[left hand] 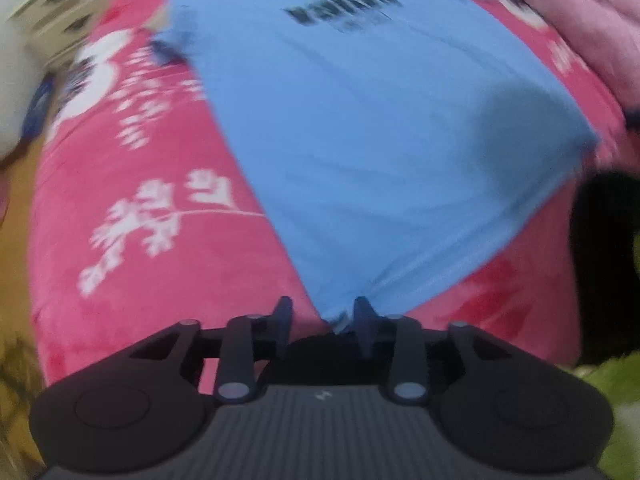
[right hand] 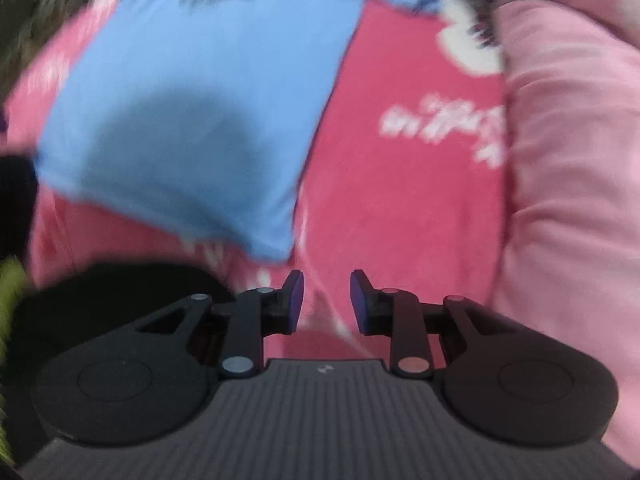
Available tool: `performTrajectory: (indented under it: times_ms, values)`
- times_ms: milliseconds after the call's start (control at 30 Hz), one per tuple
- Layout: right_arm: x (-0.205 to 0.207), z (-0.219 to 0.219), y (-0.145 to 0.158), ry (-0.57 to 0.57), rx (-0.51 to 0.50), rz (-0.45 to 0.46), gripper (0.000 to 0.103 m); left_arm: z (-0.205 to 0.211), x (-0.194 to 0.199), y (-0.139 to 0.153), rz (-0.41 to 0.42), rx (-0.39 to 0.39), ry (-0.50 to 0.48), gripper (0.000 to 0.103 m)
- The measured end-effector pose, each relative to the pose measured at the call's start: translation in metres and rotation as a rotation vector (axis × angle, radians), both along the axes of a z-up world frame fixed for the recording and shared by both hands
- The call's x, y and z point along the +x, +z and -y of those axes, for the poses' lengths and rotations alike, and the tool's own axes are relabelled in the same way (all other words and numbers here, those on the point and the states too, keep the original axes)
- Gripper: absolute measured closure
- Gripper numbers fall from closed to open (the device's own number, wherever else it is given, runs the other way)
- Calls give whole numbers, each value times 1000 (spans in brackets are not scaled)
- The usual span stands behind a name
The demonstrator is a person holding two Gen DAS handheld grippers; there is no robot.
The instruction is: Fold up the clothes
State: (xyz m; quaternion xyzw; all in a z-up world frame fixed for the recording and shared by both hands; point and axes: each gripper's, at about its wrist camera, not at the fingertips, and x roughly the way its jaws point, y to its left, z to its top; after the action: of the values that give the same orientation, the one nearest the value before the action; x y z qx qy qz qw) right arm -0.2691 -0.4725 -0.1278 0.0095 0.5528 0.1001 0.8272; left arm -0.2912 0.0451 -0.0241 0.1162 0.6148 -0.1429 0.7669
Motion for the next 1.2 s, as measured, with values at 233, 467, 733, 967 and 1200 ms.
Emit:
performTrajectory:
  times_ms: [233, 467, 733, 967, 1200]
  values:
    - [35, -11, -14, 73, 182, 96, 78, -19, -1, 73, 171, 97, 412, 64]
    - [41, -15, -6, 197, 200, 77, 78, -47, 25, 191, 321, 203, 506, 62]
    - [76, -58, 8, 241, 218, 111, 80, -71, 42, 172, 289, 11, 461, 56]
    - [70, -179, -1, 342, 377, 71, 80, -54, 34, 6, -35, -350, 326, 57]
    - [57, -318, -15, 448, 335, 88, 80, -71, 26, -82, -132, -461, 393, 63]
